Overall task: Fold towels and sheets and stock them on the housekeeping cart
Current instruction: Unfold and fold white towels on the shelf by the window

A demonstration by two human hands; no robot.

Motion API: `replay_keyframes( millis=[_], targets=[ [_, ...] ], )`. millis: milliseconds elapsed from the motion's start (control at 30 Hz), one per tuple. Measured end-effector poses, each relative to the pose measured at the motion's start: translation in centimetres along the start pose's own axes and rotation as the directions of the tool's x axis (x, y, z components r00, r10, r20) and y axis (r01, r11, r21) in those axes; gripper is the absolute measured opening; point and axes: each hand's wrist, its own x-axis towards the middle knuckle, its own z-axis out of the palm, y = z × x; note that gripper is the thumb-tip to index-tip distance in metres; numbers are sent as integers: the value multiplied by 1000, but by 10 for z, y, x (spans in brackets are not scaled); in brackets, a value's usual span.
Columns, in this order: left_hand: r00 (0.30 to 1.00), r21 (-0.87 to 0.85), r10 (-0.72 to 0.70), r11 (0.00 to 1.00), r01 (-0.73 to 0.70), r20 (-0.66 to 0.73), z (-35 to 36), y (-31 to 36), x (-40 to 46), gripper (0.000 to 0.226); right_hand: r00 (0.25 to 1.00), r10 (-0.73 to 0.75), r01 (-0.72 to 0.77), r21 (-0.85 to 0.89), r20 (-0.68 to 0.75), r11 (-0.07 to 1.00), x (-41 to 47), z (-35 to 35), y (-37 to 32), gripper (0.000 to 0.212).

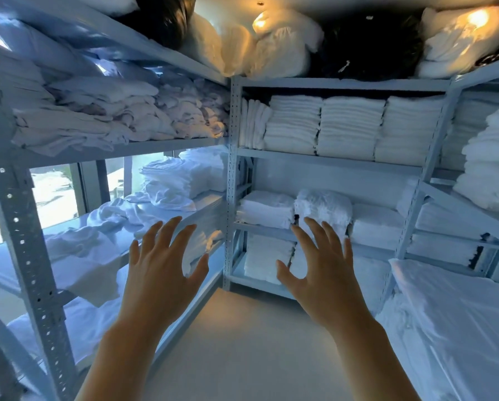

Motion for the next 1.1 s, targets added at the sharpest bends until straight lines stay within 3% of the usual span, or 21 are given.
replay_keyframes(
  millis=[233, 600, 1100],
  targets=[
    [1000, -53, -15, 998, 16, 16, 47, -64, 82, 57, 1000, 1, -1, 25, 1, 1000, 93, 62, -23, 77],
    [999, -86, -47, 995, 49, 18, 108, -115, 151, 63, 999, -28, 26, 65, 19, 998, 180, 130, -22, 82],
    [993, 45, -122, 992, 122, -4, 251, -93, 293, 60, 995, -100, 95, 160, 27, 983, 357, 251, 99, 83]
  ],
)
